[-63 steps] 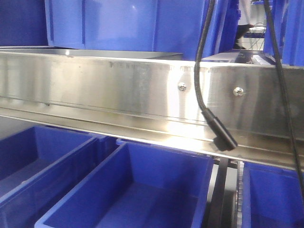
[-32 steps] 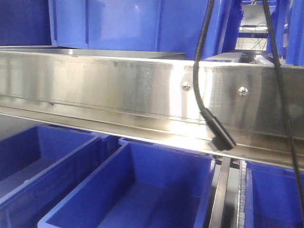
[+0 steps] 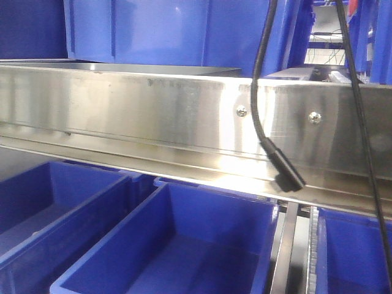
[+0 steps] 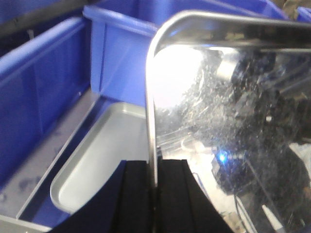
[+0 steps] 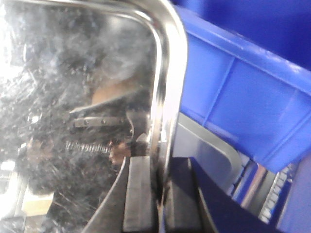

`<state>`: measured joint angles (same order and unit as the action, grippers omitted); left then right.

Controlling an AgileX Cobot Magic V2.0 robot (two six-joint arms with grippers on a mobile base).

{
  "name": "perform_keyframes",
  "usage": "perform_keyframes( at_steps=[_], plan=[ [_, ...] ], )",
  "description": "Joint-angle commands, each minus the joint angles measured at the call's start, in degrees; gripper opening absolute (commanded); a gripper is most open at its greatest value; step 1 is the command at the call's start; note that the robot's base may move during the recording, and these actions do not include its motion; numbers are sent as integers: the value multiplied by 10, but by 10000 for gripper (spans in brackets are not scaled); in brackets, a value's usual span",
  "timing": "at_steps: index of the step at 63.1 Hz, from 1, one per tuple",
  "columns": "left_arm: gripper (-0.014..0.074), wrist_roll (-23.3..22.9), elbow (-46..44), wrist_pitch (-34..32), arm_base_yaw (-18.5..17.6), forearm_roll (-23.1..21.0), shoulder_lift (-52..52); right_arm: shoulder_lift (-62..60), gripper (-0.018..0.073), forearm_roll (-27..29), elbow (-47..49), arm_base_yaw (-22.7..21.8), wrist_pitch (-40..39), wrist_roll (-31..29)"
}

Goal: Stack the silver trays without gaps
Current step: 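Carry the tray in both grippers up to the other shelf rack, then lower the held tray with both grippers onto the tray on the shelf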

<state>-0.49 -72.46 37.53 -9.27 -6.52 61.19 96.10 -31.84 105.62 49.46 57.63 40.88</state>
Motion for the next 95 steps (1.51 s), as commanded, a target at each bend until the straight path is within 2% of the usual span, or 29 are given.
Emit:
perform_keyframes(
  at_steps=[1, 19, 35, 43, 59, 82, 95],
  plan=[
    [-17, 0, -4, -48, -14, -57, -5, -1, -78, 18, 6, 9, -84, -13],
    [-17, 0, -4, -111, -14, -47, 4, -1, -78, 18, 6, 9, -123, -13],
    [-17, 0, -4, -102, -14, -5, 18, 8, -78, -8, 6, 6, -110, -13],
    [-17, 0, -4, -99, -14, -2, 24, 26, -78, -4, 6, 3, -95, -13],
    [-17, 0, -4, -108, -13, 54, 83, 59, -78, 34, 5, 3, -75, -8],
    [-17, 0, -4, -156, -13, 55, 210, 81, -78, 34, 4, 5, -66, 11],
    [-17, 0, -4, -180, -13, 55, 231, 93, -78, 36, 4, 5, -59, 11]
  ],
)
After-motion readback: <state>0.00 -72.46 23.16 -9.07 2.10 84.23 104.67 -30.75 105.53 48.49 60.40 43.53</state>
